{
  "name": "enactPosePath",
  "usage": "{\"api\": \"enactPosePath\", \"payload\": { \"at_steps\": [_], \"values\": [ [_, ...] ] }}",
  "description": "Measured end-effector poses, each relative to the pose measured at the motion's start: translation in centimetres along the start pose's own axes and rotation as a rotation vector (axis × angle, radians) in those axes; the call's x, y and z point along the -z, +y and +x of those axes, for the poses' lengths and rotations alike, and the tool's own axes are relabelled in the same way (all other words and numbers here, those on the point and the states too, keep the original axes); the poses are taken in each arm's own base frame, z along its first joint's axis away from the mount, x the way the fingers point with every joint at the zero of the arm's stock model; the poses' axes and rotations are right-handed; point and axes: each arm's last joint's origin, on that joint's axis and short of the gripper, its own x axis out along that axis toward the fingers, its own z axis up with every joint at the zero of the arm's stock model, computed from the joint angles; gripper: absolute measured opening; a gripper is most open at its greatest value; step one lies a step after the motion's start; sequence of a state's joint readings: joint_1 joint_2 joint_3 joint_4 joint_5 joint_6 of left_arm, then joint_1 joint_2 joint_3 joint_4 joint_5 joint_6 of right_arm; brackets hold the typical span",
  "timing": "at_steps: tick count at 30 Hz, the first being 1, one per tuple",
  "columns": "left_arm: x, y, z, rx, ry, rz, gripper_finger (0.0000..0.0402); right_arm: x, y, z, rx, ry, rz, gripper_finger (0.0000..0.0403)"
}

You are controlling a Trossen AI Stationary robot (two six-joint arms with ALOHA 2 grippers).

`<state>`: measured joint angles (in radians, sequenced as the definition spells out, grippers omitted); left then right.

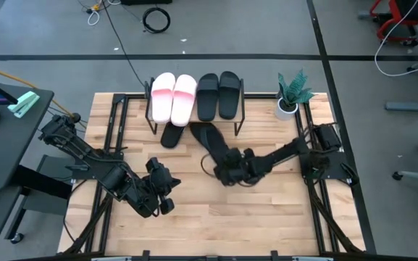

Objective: Pick and place slides into the shelf
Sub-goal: Move the black slipper under the shelf

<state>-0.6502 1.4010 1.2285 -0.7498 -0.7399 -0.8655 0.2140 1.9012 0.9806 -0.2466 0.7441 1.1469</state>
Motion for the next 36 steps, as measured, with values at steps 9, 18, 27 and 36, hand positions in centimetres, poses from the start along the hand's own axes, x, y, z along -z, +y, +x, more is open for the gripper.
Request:
{"api": "enactPosePath", "payload": {
  "at_steps": [9, 18, 27, 36],
  "values": [
    [0.0, 0.0, 0.0, 0.000, 0.000, -0.014, 0.0010, -2.5, -0.3, 1.9, -0.006, -0.067, 0.050, 0.0004],
    [0.0, 0.0, 0.0, 0.000, 0.000, -0.014, 0.0018, -1.8, 2.1, 0.1, -0.173, -0.114, -0.126, 0.0004],
    [0.1, -0.1, -0.1, 0.006, 0.001, -0.009, 0.0017, 1.3, 1.4, -1.7, -0.122, 0.017, -0.230, 0.0002],
    [0.5, -0.5, -0.6, 0.026, 0.005, 0.007, 0.0012, 2.3, -0.6, -2.6, 0.084, -0.031, -0.183, 0.0002]
  ]
}}
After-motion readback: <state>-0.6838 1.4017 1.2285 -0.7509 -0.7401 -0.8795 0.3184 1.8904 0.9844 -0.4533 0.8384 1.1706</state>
